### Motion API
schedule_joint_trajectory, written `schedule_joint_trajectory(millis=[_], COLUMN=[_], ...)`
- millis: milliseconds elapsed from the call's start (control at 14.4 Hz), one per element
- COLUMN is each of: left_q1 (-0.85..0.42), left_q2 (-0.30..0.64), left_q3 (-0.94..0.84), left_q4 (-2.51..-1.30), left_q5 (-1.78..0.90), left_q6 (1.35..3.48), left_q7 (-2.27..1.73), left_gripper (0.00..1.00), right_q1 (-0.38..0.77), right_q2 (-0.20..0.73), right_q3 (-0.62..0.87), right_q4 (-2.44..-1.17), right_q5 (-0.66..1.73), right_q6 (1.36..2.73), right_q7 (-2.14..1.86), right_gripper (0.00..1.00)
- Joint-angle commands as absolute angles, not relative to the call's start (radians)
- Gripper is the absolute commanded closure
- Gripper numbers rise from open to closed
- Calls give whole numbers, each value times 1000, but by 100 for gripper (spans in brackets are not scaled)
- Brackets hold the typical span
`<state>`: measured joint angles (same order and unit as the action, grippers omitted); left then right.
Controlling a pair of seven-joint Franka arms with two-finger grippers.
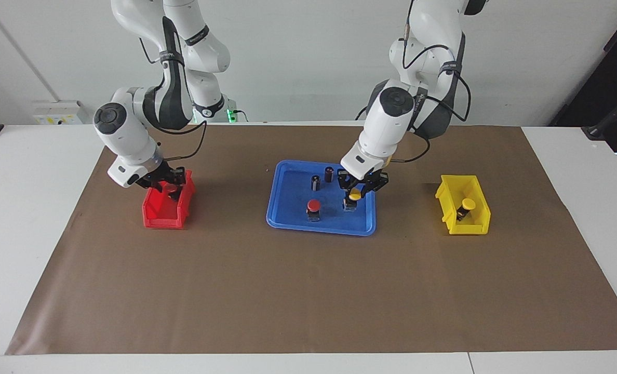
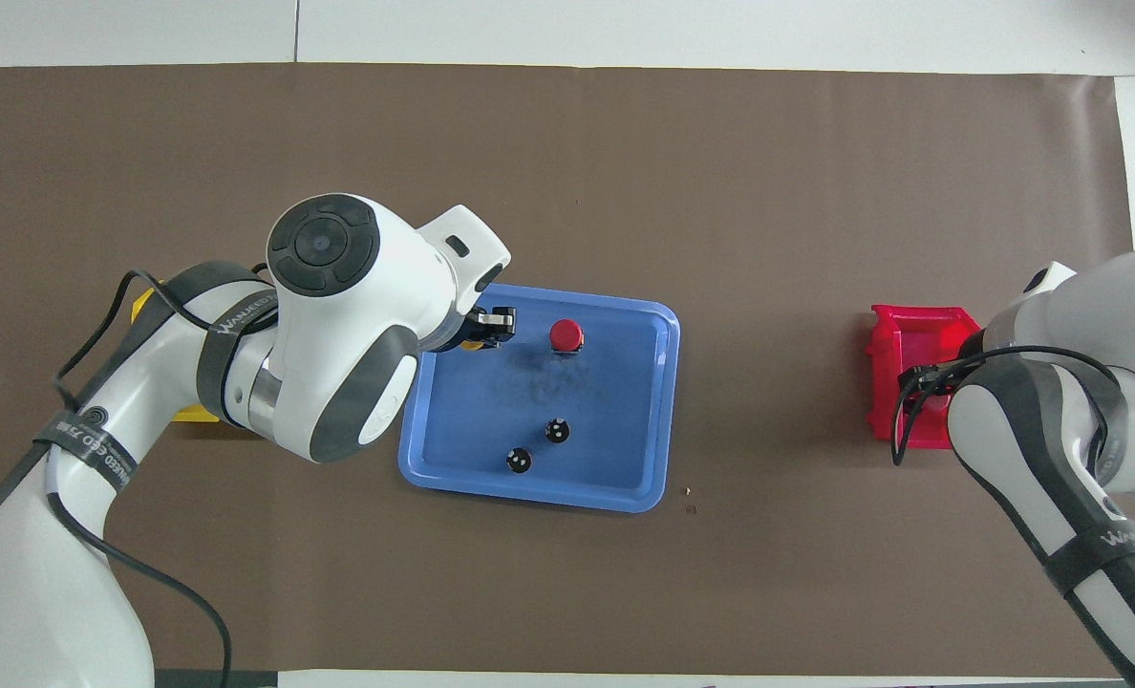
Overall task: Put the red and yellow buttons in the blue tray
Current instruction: 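Carry the yellow button with the left gripper into the tray while the right gripper grasps, then lower the red button into the tray while the left gripper returns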
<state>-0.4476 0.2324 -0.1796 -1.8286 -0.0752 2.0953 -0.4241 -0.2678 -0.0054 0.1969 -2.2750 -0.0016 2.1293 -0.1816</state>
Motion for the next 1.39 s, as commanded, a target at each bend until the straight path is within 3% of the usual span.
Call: schedule_joint_trajectory(millis=[0,209,557,626,696,766,1114,1322], left_q1=[-509,-511,-515,-517,-518,-517,-512,-422], left_q2=[276,320,351,351,353,351,307,227], left_q3=[-163,-164,-161,-161,-161,-163,-158,-153], left_q4=[-1782,-1781,-1781,-1781,-1782,-1779,-1680,-1736], left_q5=[9,21,21,21,21,23,21,21], left_q6=[2054,2091,2134,2134,2137,2135,1947,1905], left_q7=[-469,-512,-522,-528,-569,-627,-641,-629], left_gripper=[65,65,65,54,27,15,13,12], right_q1=[-282,-284,-282,-282,-279,-275,-224,-111], right_q2=[-38,-38,-35,-28,-19,-3,52,124], right_q3=[198,198,199,199,198,199,202,206], right_q4=[-2315,-2315,-2300,-2271,-2232,-2176,-1829,-1628], right_q5=[18,18,18,18,18,18,12,18], right_q6=[2160,2163,2152,2140,2102,2048,1713,1594], right_q7=[-230,-232,-224,-227,-227,-227,-180,16], right_gripper=[46,54,83,83,83,83,83,83])
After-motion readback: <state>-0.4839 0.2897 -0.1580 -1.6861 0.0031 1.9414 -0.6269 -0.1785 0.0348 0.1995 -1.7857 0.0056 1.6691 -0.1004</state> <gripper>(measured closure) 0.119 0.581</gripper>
